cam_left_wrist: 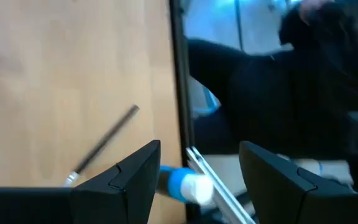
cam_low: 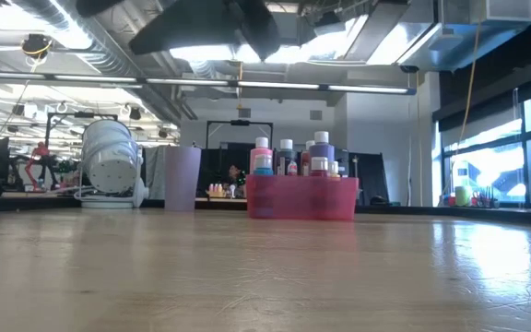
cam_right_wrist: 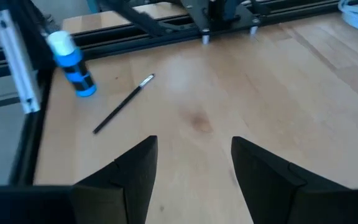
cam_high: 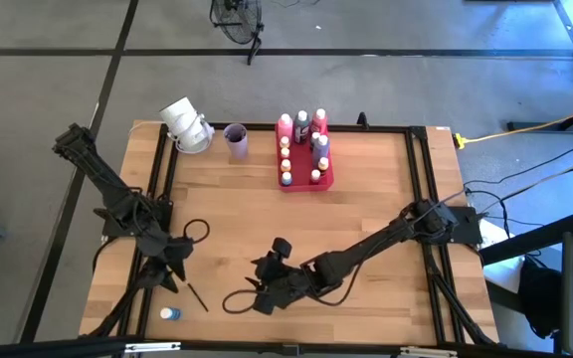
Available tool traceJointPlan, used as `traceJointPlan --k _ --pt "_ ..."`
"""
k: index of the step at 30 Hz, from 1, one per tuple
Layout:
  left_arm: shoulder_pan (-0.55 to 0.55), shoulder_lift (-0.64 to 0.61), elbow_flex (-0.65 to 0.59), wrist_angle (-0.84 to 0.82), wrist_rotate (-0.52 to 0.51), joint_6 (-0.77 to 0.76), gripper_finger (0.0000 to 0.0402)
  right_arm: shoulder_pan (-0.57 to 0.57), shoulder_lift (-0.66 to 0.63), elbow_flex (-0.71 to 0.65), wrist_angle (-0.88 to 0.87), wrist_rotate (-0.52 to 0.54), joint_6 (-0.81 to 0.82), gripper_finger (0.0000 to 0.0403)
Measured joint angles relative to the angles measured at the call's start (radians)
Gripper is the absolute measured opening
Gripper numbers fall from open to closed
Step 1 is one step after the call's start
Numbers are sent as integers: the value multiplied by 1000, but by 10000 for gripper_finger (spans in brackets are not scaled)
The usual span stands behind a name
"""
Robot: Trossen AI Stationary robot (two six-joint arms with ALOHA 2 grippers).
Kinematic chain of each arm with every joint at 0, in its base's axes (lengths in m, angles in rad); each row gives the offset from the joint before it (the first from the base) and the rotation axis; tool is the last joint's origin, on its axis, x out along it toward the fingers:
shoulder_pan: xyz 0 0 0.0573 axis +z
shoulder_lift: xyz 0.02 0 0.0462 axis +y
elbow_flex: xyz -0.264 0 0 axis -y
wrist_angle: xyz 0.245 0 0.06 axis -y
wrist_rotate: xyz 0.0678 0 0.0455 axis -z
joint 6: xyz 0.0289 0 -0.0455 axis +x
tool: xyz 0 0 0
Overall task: Pick & Place Paint Supplies
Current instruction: Put the blue paint bottle into the red bin
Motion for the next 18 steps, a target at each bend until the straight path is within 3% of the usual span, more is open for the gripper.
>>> traceJointPlan --k 8,18 --pt "1 0 0 -1 -133 49 214 53 0 0 2 2 -2 209" --pt "1 0 0 0 -191 68 214 106 0 0 6 33 -1 209"
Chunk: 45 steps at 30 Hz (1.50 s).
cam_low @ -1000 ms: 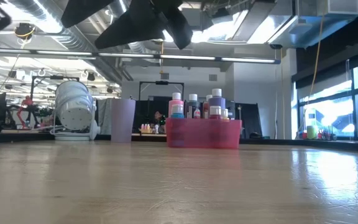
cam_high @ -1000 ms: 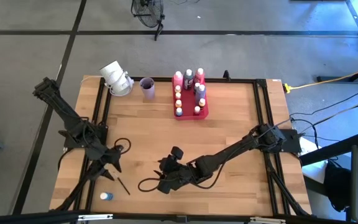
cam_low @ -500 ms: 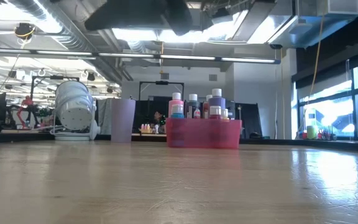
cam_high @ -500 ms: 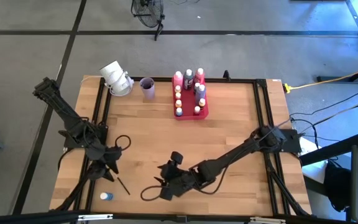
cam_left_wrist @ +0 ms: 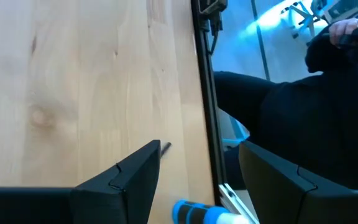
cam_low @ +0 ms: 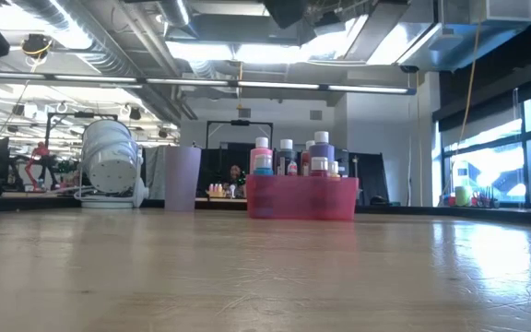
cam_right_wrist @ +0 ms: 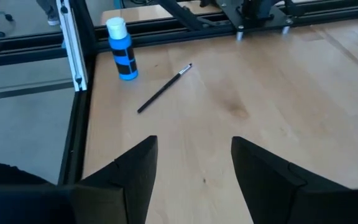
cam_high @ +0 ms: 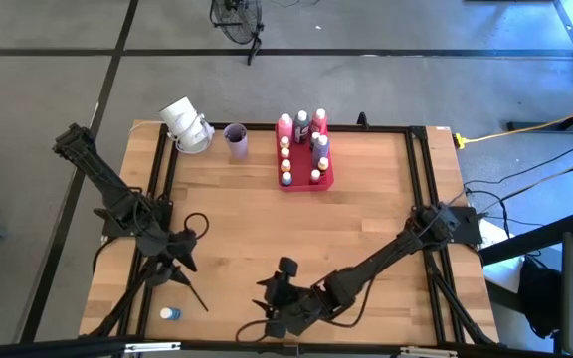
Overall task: Pick & Place Paint Supplies
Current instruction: Put the blue paint bottle into the red bin
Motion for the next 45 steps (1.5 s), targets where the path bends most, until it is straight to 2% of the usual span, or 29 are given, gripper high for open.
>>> traceJointPlan --k 8,10,12,16,20,23,29,31,40,45 --pt "1 43 0 -34 -130 38 214 24 0 0 1 2 14 209" --pt "1 62 -1 -86 -142 -25 214 28 0 0 1 2 14 209" --pt "1 73 -1 -105 -100 -137 214 28 0 0 1 2 14 209" --pt "1 87 18 -104 53 -309 208 28 0 0 1 2 14 209" --pt "0 104 85 -99 165 -410 193 28 0 0 1 2 14 209" --pt "-1 106 138 -36 193 -447 184 31 0 0 9 2 14 209" --pt "-14 113 218 255 147 -586 173 49 0 0 23 2 12 209" --pt "-36 125 249 299 123 -606 167 56 0 0 23 1 -1 209" --pt "-130 250 480 307 57 -598 131 77 0 0 23 -2 -12 209" --pt "-170 328 616 274 21 -527 119 80 0 0 23 -2 -13 209"
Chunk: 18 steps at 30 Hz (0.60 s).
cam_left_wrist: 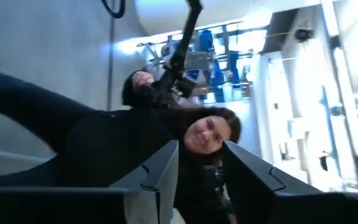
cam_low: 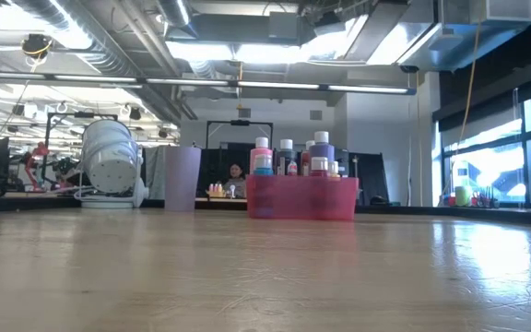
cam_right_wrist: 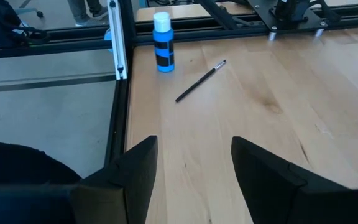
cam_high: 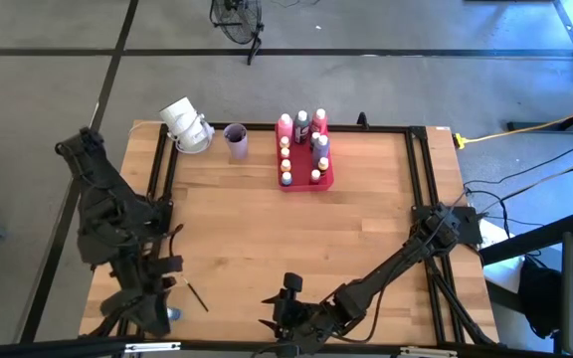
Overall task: Pick & Place Paint Supplies
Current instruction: Put the blue paint bottle into the red bin
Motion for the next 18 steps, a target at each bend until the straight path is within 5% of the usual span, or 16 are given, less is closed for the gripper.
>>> traceJointPlan --k 5,12,18 --pt "-19 63 95 -271 -6 -54 102 1 0 0 0 0 0 209" --pt "-7 134 181 -824 128 -222 63 5 0 0 0 0 0 209" --pt "-37 174 220 -1105 -72 -199 14 5 13 0 15 1 4 209"
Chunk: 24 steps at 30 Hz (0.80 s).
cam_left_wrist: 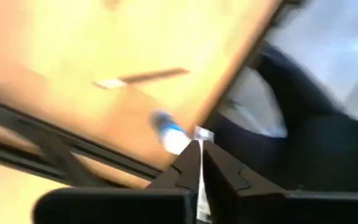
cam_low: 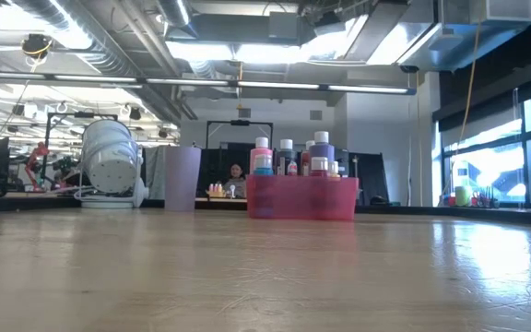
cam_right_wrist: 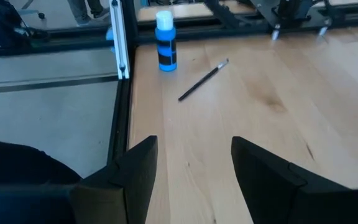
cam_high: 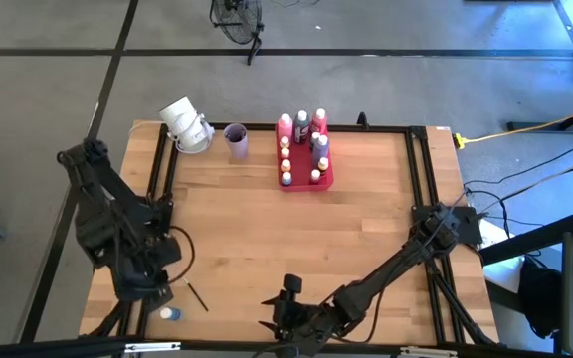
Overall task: Pick & Place Paint Supplies
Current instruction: Put the blue paint bottle into the red bin
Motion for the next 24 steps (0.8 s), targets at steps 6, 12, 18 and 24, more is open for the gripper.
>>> traceJointPlan --k 6,12,18,24 --pt "-41 78 -1 -216 -44 64 3 -5 40 -1 18 18 -25 209" --pt "-65 174 -1 -221 42 417 3 -6 43 -1 111 137 -206 209" --pt "-78 250 -1 -222 130 558 3 -15 43 -1 177 139 -364 209" --pt "-77 300 -1 -168 188 683 3 -60 38 -1 195 166 -489 209"
